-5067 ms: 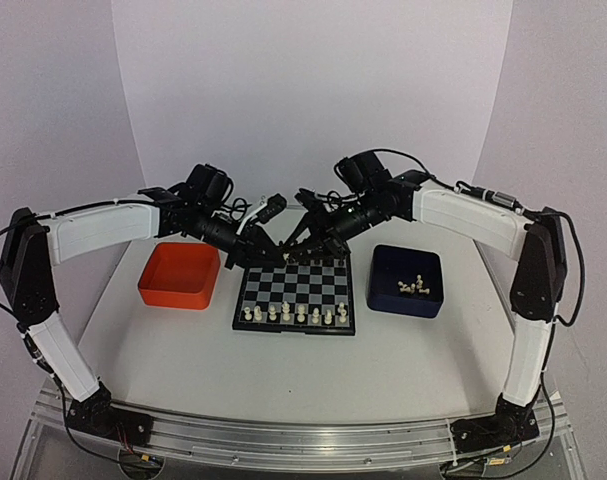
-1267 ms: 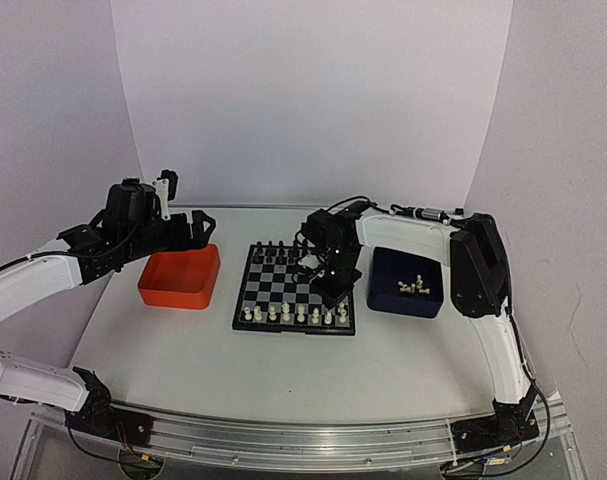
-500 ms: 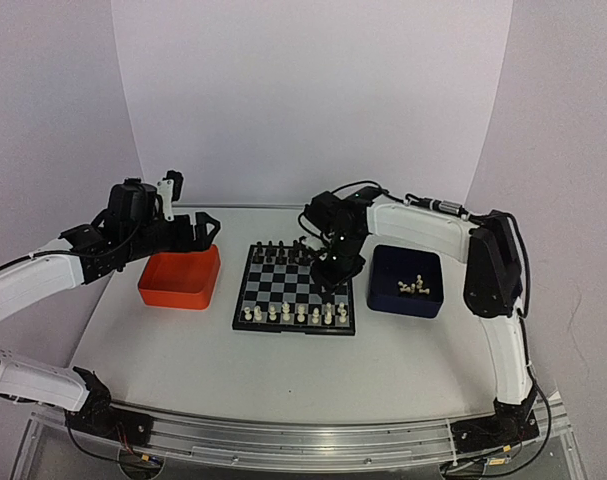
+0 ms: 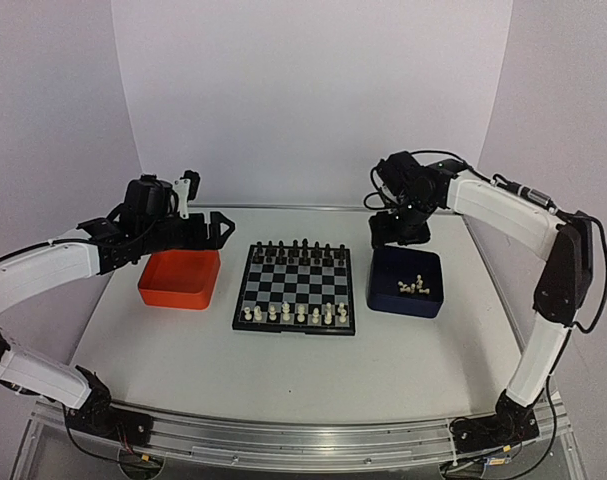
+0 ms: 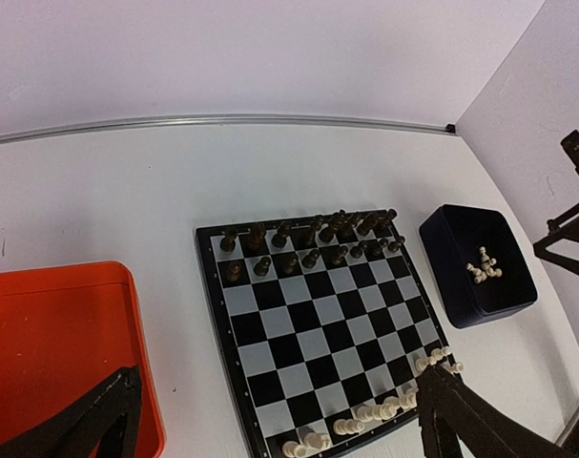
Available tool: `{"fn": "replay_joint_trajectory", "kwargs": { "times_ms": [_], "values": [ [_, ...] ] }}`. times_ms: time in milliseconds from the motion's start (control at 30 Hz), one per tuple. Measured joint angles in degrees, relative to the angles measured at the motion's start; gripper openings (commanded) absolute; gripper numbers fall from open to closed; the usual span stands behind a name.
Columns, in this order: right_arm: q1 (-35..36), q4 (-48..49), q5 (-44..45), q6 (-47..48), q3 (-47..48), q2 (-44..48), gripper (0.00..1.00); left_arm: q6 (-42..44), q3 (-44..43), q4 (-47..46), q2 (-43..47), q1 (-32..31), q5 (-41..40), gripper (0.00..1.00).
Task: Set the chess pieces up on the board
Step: Pick up the chess piece from the storage box.
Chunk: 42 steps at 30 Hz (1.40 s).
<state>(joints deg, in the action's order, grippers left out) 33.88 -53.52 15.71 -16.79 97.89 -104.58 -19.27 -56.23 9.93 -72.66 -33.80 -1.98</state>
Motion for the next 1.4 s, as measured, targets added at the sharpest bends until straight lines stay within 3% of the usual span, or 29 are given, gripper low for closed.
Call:
{"fn": "replay_joint_trajectory", "kwargs": {
  "times_ms": [167, 667, 900, 1400],
  "values": [
    [-7.0, -0.5, 0.9, -4.9, -5.2, -0.7, 0.69, 0.0, -1.9, 0.0, -2.1, 0.0, 0.8, 1.00],
    [-18.5, 3.4, -5.3, -8.2, -4.3, -15.3, 0.52, -0.1, -4.9, 0.6, -5.3, 0.0, 0.3, 1.00],
    [-20.0, 6.6, -7.8, -7.6, -2.0, -20.0, 0.45, -0.1, -5.7, 1.0, -7.6, 0.0, 0.0, 1.00],
    [-20.0, 7.8, -8.2, -6.6, -3.6, -20.3, 0.34, -0.1, -6.4, 1.0, -8.8, 0.0, -0.3, 1.00]
  ]
}}
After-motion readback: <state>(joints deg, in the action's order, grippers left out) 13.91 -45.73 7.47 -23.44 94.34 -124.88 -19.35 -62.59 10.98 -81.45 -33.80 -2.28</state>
